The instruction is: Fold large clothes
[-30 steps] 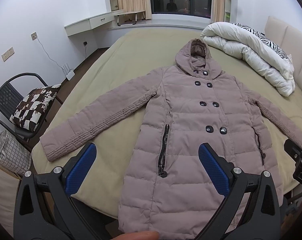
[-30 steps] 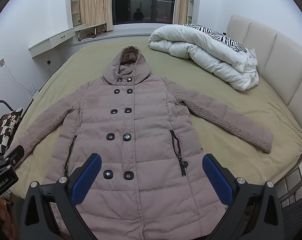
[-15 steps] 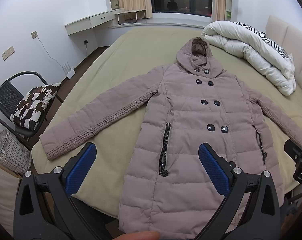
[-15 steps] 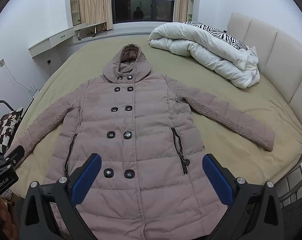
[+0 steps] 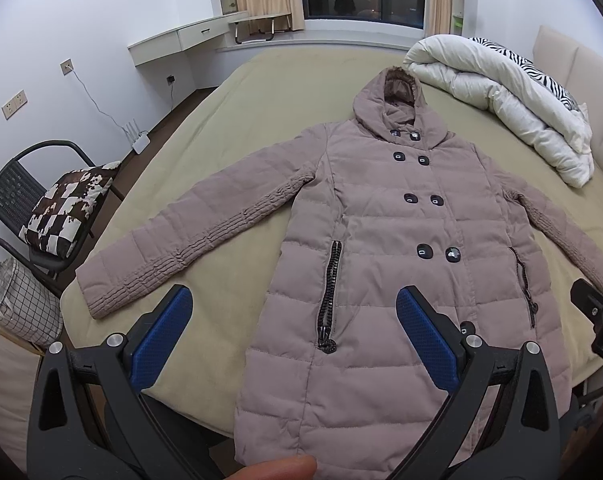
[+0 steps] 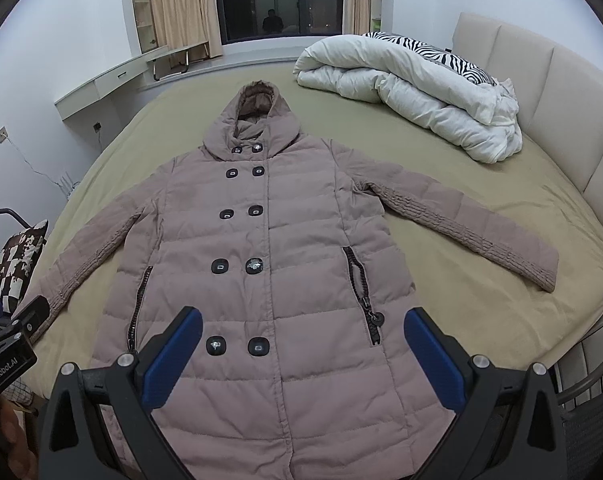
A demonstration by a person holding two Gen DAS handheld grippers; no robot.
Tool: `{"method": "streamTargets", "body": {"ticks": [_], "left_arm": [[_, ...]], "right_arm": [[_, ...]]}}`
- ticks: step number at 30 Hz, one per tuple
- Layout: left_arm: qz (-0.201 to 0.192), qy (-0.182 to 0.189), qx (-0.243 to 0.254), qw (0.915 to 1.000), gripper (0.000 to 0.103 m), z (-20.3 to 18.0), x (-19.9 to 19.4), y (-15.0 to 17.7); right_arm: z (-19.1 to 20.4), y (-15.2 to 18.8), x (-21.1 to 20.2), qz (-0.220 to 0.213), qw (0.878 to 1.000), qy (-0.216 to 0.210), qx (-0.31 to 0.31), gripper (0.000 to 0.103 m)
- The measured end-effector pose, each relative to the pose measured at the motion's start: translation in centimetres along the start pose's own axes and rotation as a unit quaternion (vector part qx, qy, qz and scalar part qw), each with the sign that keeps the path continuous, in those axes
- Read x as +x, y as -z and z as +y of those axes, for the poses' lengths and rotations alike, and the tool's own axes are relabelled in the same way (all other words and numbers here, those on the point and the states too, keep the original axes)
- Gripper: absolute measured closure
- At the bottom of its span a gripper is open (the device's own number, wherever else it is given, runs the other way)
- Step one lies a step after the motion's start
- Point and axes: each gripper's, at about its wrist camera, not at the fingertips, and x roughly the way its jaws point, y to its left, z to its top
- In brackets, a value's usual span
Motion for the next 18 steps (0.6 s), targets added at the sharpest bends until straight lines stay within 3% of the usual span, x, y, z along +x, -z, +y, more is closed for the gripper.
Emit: {"method": "streamTargets", "body": {"ticks": [5,9,11,13,18], "left_arm": [[0.007,0.013,-0.004,0.9999,0.0,-0.6,1.5,-0.6],[0.024,0.025,0.002,0.9994,0.0,-1.8,3.8,-1.6],[0.03,0.02,0.017,0.9992,0.0,-2.9,5.2,-2.0],[0.034,0.029,0.02,0.9988,0.0,-3.8,6.6,-2.6],[0.067,0.069,-0.013,0.9952,0.0,-5.7,10.7,-4.3]], "right_arm": [[-5.1,-0.7,2.1,-0.001,0.998,-0.013,0.062,0.0],[-13.2,-0.7,4.9,-0.01,0.986,-0.029,0.165,0.0],[-18.6,-0.2,6.8,-0.01,0.97,-0.029,0.241,0.0],[-24.6,0.9,8.8,-0.012,0.945,-0.031,0.326,0.005],[-35.8,3.5,13.7,-0.014,0.884,-0.044,0.465,0.027]]}}
